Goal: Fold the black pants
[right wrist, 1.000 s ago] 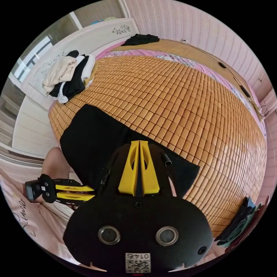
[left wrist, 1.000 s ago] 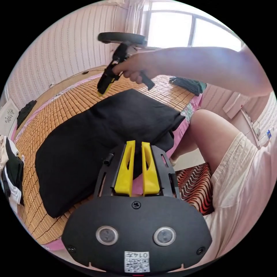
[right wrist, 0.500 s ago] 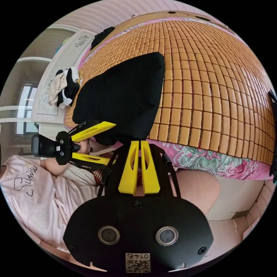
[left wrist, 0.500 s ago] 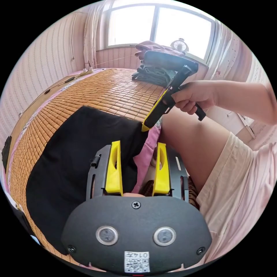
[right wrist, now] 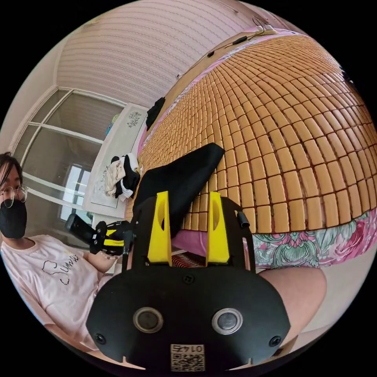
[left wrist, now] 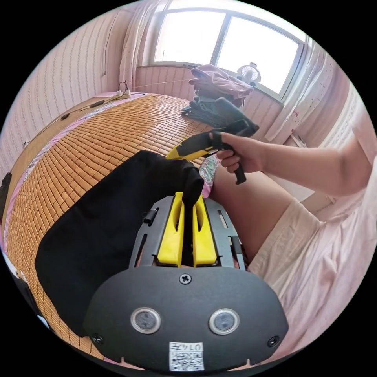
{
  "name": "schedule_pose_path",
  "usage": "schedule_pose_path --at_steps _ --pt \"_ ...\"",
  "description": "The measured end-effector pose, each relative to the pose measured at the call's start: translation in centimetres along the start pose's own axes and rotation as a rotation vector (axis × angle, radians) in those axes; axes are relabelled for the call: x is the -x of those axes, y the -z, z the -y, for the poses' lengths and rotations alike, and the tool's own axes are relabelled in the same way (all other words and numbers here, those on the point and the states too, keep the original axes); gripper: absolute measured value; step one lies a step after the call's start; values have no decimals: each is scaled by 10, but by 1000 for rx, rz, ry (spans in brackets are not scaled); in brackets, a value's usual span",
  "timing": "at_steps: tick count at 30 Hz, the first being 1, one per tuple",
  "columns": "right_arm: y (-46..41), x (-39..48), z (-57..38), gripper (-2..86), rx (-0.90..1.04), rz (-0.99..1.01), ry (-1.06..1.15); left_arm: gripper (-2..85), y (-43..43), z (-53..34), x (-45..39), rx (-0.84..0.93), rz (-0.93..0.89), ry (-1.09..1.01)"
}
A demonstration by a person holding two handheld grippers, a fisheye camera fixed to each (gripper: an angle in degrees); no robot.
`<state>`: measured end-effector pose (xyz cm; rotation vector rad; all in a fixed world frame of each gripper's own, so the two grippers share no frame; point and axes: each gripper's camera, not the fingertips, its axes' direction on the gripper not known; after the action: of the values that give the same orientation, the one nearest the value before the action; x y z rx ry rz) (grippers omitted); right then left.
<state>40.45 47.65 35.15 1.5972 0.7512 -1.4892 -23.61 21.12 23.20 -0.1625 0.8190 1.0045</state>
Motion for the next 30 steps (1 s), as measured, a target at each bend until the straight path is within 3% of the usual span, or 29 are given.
schedule_pose_path --at_steps 2,4,7,10,13,16,21,25,28,30 --pt "-4 -15 -1 118 -50 50 -71 9 11 -9 1 2 -20 1" --pt "-5 -34 -6 40 -92 115 -132 7 20 -20 5 -3 -30 21" --pt "13 -49 -13 19 -154 284 -168 6 25 -23 11 -33 -17 27" --pt "57 -47 -17 13 -244 344 -126 5 21 -2 15 -102 -116 23" --pt "114 -33 -20 11 -397 336 -97 5 20 27 8 -236 -168 -44" --pt "148 1 -12 13 -445 284 -14 8 28 40 25 -357 -250 24" --pt "101 65 17 31 -325 235 92 23 53 12 77 -421 -217 167" --pt "-20 105 39 80 -111 186 169 60 62 -36 128 -297 -11 347" --pt "-54 111 36 82 -65 219 166 71 66 -74 171 -144 111 556" --pt "-56 116 25 80 -37 154 187 65 76 -92 186 -155 131 598"
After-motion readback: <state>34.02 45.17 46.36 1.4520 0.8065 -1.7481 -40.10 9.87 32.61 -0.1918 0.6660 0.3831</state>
